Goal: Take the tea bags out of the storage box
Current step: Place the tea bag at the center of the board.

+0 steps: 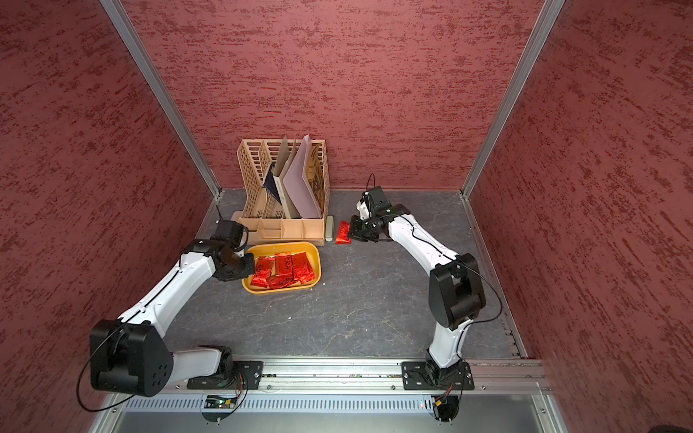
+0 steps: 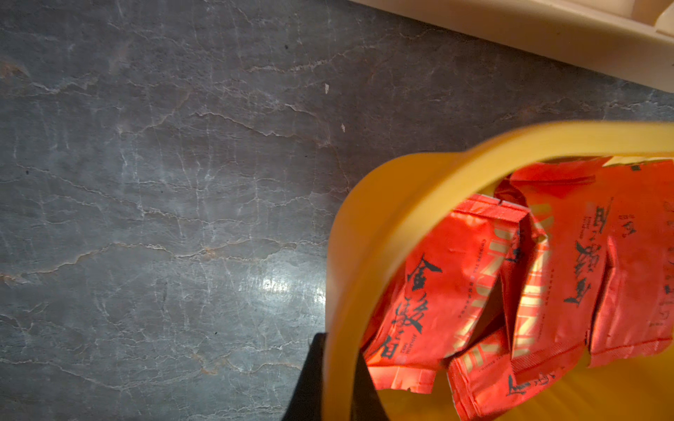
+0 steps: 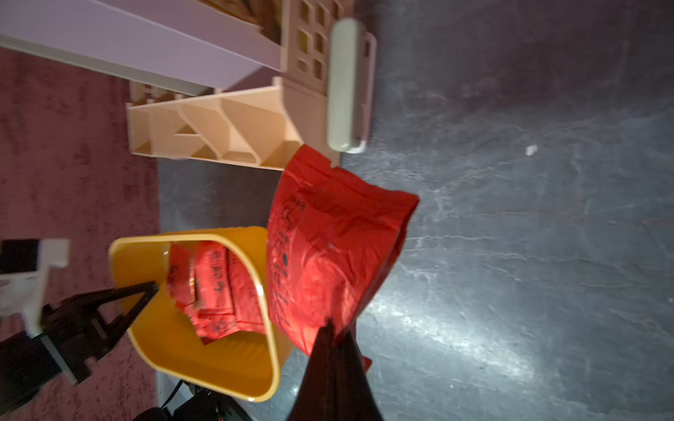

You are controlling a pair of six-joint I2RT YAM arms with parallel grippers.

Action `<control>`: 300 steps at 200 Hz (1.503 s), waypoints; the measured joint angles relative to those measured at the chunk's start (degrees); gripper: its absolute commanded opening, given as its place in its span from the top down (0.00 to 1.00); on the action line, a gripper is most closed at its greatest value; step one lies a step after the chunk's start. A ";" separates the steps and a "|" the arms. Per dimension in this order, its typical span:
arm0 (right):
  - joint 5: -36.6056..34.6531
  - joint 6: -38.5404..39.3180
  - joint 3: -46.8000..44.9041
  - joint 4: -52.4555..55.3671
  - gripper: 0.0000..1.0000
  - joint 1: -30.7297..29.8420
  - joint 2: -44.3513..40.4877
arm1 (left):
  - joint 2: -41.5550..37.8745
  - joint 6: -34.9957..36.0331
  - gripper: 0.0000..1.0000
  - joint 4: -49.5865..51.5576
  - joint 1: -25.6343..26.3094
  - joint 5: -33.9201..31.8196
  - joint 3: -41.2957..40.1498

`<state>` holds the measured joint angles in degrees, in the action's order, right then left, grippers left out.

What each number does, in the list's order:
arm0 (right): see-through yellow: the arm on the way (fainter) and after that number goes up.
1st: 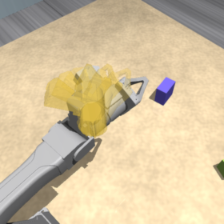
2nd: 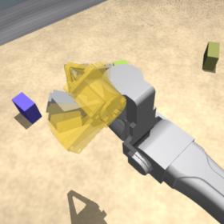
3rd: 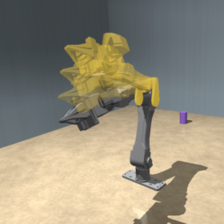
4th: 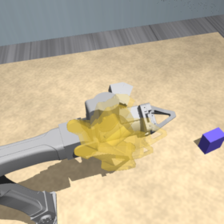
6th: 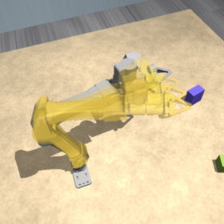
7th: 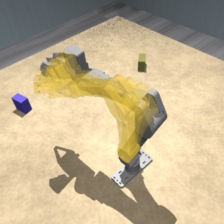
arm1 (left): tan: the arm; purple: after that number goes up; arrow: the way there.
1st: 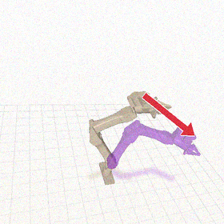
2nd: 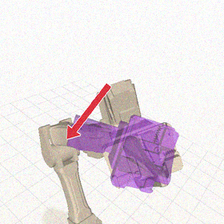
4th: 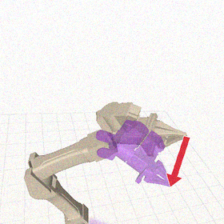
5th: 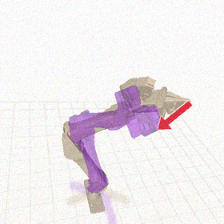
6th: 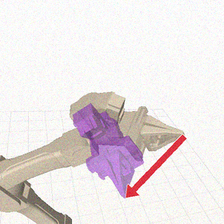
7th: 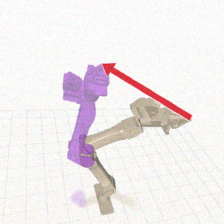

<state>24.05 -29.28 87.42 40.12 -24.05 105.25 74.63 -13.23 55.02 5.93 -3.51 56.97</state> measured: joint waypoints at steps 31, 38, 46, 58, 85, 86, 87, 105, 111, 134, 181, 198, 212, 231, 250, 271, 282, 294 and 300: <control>1.33 1.05 0.22 -1.22 1.00 -0.28 9.09 | 0.00 0.02 1.00 0.00 0.00 0.17 0.00; 1.75 1.16 0.22 -1.73 1.00 -0.31 10.67 | 0.00 0.02 1.00 0.00 0.00 0.20 0.00; 2.05 1.27 0.22 -2.23 1.00 -0.33 12.09 | 0.00 0.02 1.00 0.00 0.00 0.22 0.00; 2.45 1.36 0.28 -3.19 1.00 -0.48 13.62 | 0.00 0.02 1.00 0.00 0.00 0.24 0.00; 3.72 1.73 1.44 -5.44 1.00 -0.50 15.74 | 0.02 0.02 1.00 0.00 0.00 0.57 0.00; 3.76 1.75 1.46 -5.53 1.00 -0.50 15.78 | 0.02 0.02 1.00 0.00 0.00 0.59 0.00; 3.80 1.75 1.51 -5.68 1.00 -0.50 15.82 | 0.02 0.02 1.00 0.00 0.00 0.59 0.00; 4.50 1.99 2.01 -6.93 1.00 -0.48 16.44 | 0.02 0.02 1.00 0.00 0.00 0.63 0.00; 4.74 2.14 2.14 -7.23 1.00 -0.48 16.61 | 0.02 0.02 1.00 0.00 0.00 0.63 0.00; 5.18 2.64 2.23 -7.34 0.99 -0.35 17.29 | 0.04 0.02 1.00 0.00 0.00 0.63 0.00; 5.40 3.98 2.23 -7.04 0.73 -0.15 17.66 | 0.04 0.02 1.00 0.00 -0.11 0.66 0.00; 5.42 4.24 2.23 -6.56 0.67 -0.11 17.66 | 0.07 0.02 1.00 0.00 -0.11 0.63 0.00; 5.31 4.48 2.23 -5.92 0.64 -0.07 17.66 | 0.17 0.02 1.00 0.00 -0.11 0.66 0.00; 5.25 4.66 2.21 -5.44 0.62 0.07 17.51 | 0.37 0.02 1.00 0.00 -0.11 0.63 0.00; 5.03 4.70 2.10 -4.61 0.61 0.24 16.44 | 0.37 0.02 1.00 0.00 -0.11 0.63 0.00; 4.74 4.68 1.79 -4.33 0.62 0.33 13.49 | 0.37 0.02 1.00 0.00 -0.09 0.66 0.00; 4.94 4.59 1.38 -4.81 0.63 0.33 11.61 | 0.37 0.02 1.00 0.00 -0.11 0.63 0.00; 6.34 4.04 0.79 -6.21 0.65 0.35 9.84 | 0.37 0.02 1.00 0.00 -0.11 0.66 0.00; 7.50 3.69 0.66 -7.13 0.66 0.35 9.51 | 0.37 0.02 1.00 0.00 -0.11 0.66 0.00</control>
<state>31.55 -25.58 88.07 32.99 -23.70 114.76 75.00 -13.21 55.02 5.82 -2.85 56.97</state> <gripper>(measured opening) 0.353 0.090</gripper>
